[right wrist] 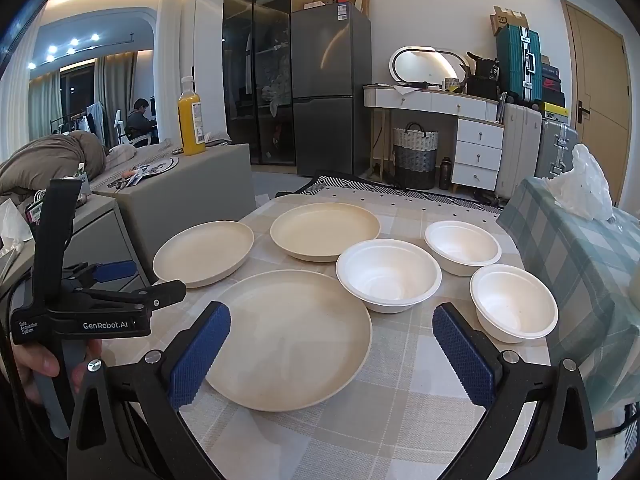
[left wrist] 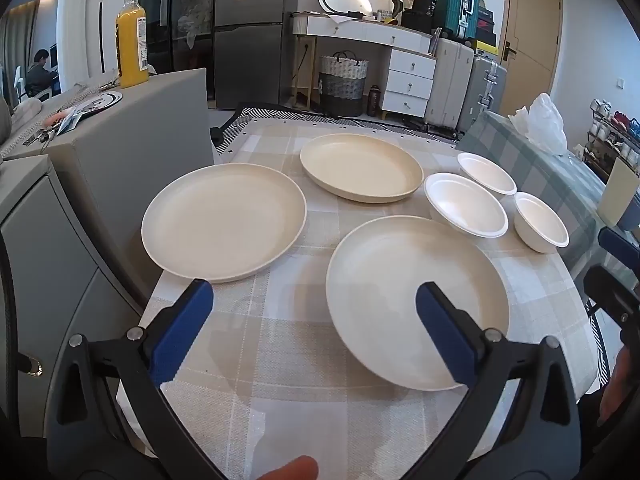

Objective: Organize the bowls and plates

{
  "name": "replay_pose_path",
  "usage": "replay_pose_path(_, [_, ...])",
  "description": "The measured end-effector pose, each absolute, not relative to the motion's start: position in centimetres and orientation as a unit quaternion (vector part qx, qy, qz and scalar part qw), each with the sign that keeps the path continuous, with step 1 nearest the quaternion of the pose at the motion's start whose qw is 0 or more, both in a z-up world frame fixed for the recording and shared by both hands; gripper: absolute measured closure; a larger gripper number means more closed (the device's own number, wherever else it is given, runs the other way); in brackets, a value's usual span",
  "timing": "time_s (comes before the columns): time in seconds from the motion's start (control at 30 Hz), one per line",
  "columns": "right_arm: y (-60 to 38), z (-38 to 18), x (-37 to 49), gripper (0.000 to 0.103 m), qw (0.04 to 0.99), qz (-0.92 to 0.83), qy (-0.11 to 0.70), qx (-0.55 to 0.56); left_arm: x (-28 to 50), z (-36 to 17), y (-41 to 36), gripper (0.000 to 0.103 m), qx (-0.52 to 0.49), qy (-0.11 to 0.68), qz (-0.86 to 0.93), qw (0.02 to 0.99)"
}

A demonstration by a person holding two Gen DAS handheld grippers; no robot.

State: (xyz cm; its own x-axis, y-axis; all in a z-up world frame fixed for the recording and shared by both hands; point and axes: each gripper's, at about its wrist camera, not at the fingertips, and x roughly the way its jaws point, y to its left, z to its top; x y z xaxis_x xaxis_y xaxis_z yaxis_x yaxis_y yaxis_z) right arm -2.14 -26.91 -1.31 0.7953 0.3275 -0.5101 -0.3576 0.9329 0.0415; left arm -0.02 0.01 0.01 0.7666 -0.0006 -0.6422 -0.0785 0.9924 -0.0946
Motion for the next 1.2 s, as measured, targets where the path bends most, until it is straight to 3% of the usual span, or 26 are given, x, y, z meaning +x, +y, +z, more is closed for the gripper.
replay_pose_path(1.2, [-26.9, -1.29, -2.14, 0.0, 0.947, 0.18, 0.265, -0.029, -0.11, 0.17, -0.2, 0.002, -0.048, 0.342, 0.015, 0.938])
